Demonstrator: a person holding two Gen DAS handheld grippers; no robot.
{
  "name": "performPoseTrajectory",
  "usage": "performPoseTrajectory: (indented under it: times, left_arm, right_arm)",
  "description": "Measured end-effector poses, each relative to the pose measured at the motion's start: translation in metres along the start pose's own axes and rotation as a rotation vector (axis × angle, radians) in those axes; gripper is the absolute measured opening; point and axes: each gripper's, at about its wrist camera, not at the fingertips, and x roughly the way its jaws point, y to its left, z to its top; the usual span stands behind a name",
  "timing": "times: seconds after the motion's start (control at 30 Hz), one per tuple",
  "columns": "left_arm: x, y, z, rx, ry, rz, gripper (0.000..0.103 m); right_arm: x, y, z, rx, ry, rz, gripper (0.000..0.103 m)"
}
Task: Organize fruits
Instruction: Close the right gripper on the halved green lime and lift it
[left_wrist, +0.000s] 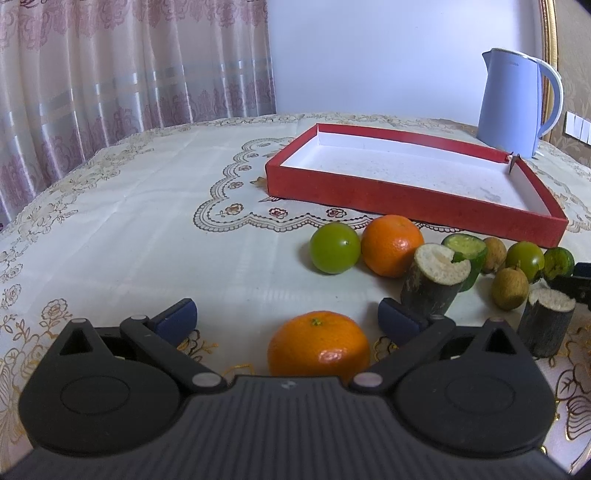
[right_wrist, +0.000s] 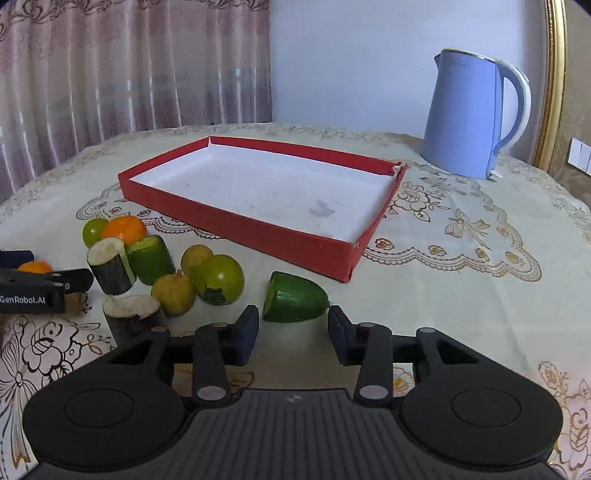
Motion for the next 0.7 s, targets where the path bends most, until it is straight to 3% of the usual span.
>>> performPoseTrajectory:
  times: [0.57,0.7]
  left_arm:
    - [0.000,0.001,0.000,-0.002,0.000,-0.001,0.103]
    - [0.000,0.000,0.000,-0.003,0.000,-0.001,0.103]
  right_arm:
    - [0.010,-0.004,0.005,0.023,-0.023,0.016,0.039]
    - [-0.004,-0.002,0.016,0.008,-0.069,0.025,0.039]
